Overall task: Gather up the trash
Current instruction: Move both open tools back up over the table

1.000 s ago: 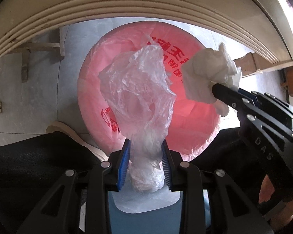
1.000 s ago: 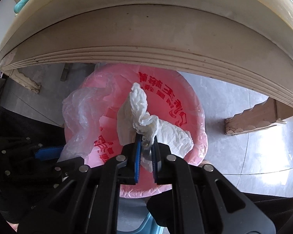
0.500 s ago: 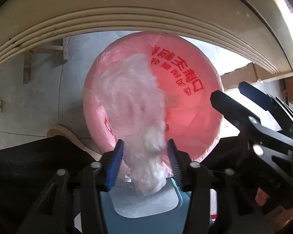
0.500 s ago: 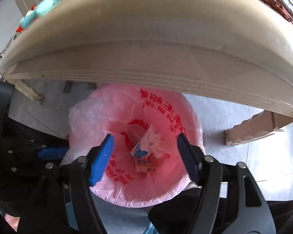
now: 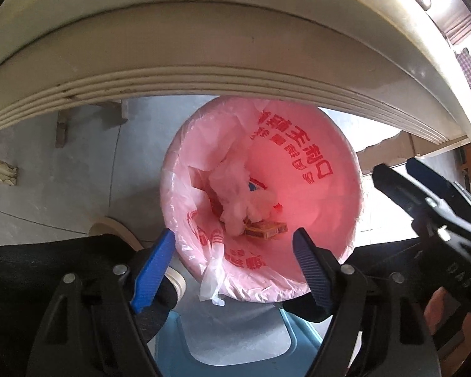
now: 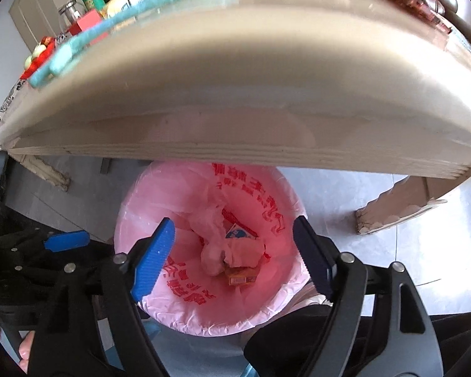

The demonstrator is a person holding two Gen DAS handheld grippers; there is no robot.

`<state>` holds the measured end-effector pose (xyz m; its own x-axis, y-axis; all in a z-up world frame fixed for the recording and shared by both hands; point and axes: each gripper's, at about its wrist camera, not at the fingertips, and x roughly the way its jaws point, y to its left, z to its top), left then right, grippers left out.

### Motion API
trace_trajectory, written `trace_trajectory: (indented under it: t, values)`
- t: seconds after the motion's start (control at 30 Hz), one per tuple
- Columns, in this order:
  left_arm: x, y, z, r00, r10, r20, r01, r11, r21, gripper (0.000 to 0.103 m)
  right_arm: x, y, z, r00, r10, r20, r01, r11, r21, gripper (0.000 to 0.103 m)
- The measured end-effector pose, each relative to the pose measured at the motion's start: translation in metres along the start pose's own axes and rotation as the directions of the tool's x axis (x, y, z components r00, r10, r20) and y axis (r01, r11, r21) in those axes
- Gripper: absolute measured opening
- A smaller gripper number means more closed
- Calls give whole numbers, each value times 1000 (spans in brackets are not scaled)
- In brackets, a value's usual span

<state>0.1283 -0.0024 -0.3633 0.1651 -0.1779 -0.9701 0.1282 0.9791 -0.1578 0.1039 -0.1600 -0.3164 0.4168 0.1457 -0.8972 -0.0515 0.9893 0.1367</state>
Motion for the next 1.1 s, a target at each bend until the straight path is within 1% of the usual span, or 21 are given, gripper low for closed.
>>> trace_trajectory:
  t: [0.13,0.2,0.37,0.47,0.5,0.57,0.6,0.63,0.67,0.73,0.77,0.8,0.9,0.93,1.0,1.03,1.07,1.1]
  values:
    - [-17,2,-4,999,28,45,-28,1000,7,76,-19,1,-1,999,-3,46,3,1000,-6,76]
    - [-33,2,-8,996,41,75,-42,999,17,76,-30,4,-3,998,-3,65,4,1000,-20,76]
    - [-83,0,-16,985,84,154,-93,994,55,76,-61,10,-2,994,19,109,-15,999,-32,76]
    - [-124,6,-16,974,89,209,-100,994,44,76,-87,13,3,986,41,160,-38,999,-24,76]
    - [-136,8,-16,969,94,229,-106,994,39,76,-94,13,3,984,42,173,-39,999,-23,77]
    - [-163,13,-14,953,124,277,-135,991,23,79,-114,14,8,976,50,212,-46,999,-27,78]
    - [-175,16,-13,945,136,298,-147,989,15,82,-124,15,11,971,52,231,-46,998,-32,83]
    - [-188,19,-11,936,152,318,-162,987,5,82,-132,17,13,968,53,247,-45,998,-39,84]
    - [-203,24,-9,924,169,343,-175,984,-13,85,-141,19,17,963,56,265,-44,998,-48,84]
    - [-225,29,-7,904,183,385,-185,982,-34,86,-158,21,24,954,59,295,-40,997,-70,85]
    - [-239,32,-5,890,188,415,-186,981,-45,86,-168,24,28,949,61,309,-36,996,-87,86]
    - [-251,35,-3,880,188,437,-184,982,-53,88,-177,26,32,944,68,323,-36,994,-103,88]
    - [-278,41,1,864,173,472,-163,985,-63,91,-201,33,42,930,87,357,-41,990,-135,93]
    - [-285,42,3,859,176,481,-166,984,-64,92,-210,35,45,924,100,369,-48,988,-147,93]
    - [-297,41,7,842,204,500,-198,978,-64,92,-224,39,51,916,114,384,-54,985,-165,94]
    - [-303,42,7,837,207,507,-204,977,-63,92,-231,42,54,910,122,397,-53,982,-179,94]
    - [-308,43,10,835,205,511,-207,977,-54,92,-236,43,57,906,124,404,-49,980,-191,95]
    - [-312,43,13,838,198,509,-205,978,-44,92,-241,46,59,904,124,410,-42,978,-203,95]
